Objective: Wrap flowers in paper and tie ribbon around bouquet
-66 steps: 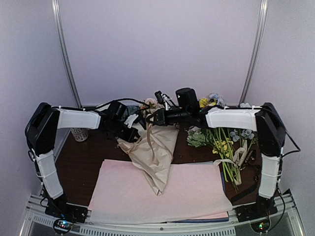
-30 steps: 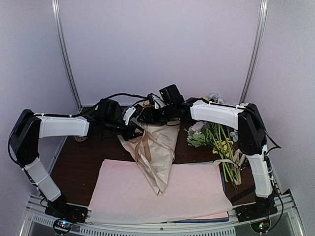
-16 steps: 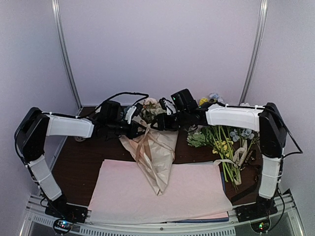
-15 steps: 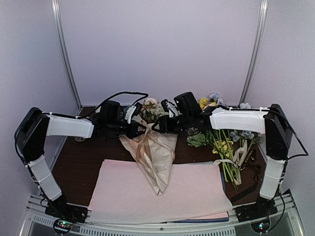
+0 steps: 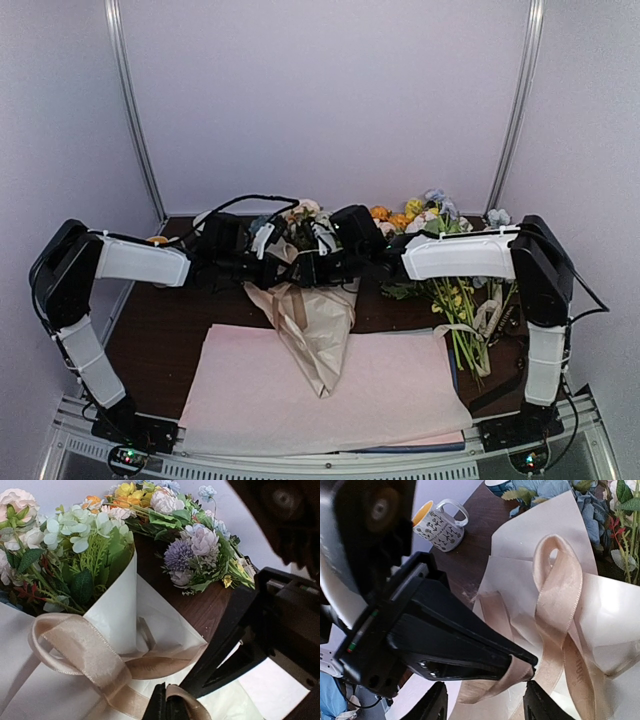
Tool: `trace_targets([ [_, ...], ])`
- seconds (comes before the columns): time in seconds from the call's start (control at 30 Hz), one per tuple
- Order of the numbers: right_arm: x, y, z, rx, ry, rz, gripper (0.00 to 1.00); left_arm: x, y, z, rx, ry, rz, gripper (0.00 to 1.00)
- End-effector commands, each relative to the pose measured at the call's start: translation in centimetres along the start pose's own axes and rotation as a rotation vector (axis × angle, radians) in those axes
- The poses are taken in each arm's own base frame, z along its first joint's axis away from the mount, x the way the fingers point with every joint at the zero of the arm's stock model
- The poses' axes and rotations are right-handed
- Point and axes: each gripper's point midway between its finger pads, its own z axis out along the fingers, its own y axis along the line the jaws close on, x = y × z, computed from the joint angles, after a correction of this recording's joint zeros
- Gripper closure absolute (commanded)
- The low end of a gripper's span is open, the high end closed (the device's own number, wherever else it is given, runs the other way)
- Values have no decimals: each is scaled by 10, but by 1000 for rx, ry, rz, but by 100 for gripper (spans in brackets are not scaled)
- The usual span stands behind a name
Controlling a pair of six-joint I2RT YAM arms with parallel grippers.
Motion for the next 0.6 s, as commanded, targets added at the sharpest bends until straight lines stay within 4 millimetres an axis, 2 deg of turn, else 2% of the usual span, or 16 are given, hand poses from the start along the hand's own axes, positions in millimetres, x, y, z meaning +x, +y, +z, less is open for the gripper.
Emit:
trace_targets([
  [0.0,10,-3,11,25,43,-34,49,-23,-12,-5,36,-73,77,100],
  [0.23,22,-11,19,104,70,-90,54,-21,-12,-4,42,-71,77,100],
  [0.3,23,-13,23,111,75,-87,64,-22,-12,-4,42,-73,76,100],
  [0.4,20,-17,22,139,66,-82,85,-22,-11,-5,34,-72,77,100],
  [0.53,16,-13,13,137,53,-105,100,-20,-7,-6,11,-64,78,100],
  [0.57,16,-12,10,138,52,-110,100,-19,-6,-6,6,-61,78,100],
])
